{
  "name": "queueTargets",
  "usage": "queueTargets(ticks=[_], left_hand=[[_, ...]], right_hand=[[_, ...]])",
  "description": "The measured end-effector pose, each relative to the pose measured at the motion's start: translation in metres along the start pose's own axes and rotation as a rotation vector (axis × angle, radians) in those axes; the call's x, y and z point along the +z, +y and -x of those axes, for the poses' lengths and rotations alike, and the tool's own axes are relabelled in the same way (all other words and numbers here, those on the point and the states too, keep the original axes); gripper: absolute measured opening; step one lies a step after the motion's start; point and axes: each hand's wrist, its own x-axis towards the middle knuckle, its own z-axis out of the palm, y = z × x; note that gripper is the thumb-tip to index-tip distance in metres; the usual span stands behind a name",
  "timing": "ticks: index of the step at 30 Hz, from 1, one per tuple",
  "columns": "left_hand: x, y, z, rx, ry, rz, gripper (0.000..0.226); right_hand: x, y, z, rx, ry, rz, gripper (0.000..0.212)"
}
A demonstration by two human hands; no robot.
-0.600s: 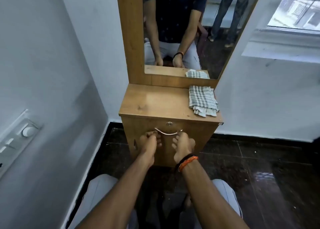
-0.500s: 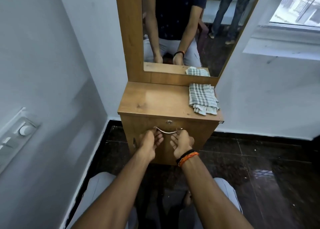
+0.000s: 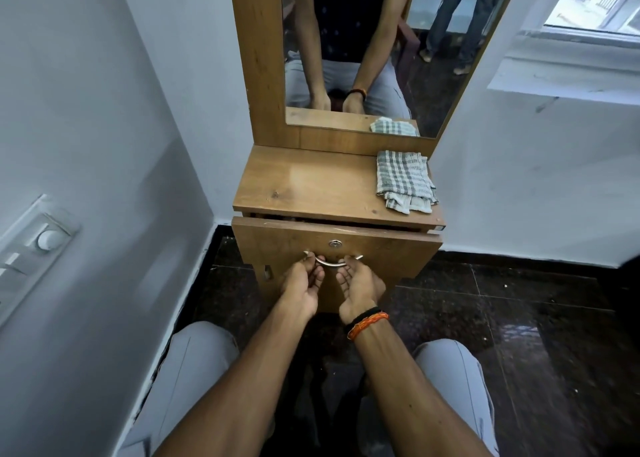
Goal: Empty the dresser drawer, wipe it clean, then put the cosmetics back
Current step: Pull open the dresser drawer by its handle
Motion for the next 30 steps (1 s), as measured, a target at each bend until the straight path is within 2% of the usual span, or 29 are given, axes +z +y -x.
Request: queueTargets(ticks=[5, 10, 19, 23, 26, 30], left_hand=[[-0.021, -0.014, 0.021, -0.022, 0.002, 0.1, 0.003], [-0.042, -0.029, 0.043, -0.042, 0.004, 0.167, 0.004], [-0.084, -0.054, 0.077, -0.029, 0.0, 0.173, 0.007], [-0.095, -0.061, 0.09, -0.033, 0.02, 0.15, 0.007], [-0.102, -0.065, 0.099, -0.034, 0.045, 0.136, 0.002], [-0.11, -0.073, 0.11, -0.029, 0.069, 0.134, 0.009]], right_hand=[[-0.017, 0.013, 0.021, 0.02, 0.007, -0.085, 0.018], [-0.044, 0.024, 0.044, 0.045, -0.013, -0.101, 0.005], [-0.086, 0.046, 0.077, 0.052, -0.001, -0.111, 0.014], [-0.095, 0.055, 0.086, 0.064, 0.025, -0.114, 0.009], [-0.101, 0.061, 0.093, 0.074, 0.05, -0.113, 0.013], [-0.11, 0.069, 0.099, 0.086, 0.077, -0.084, 0.012]])
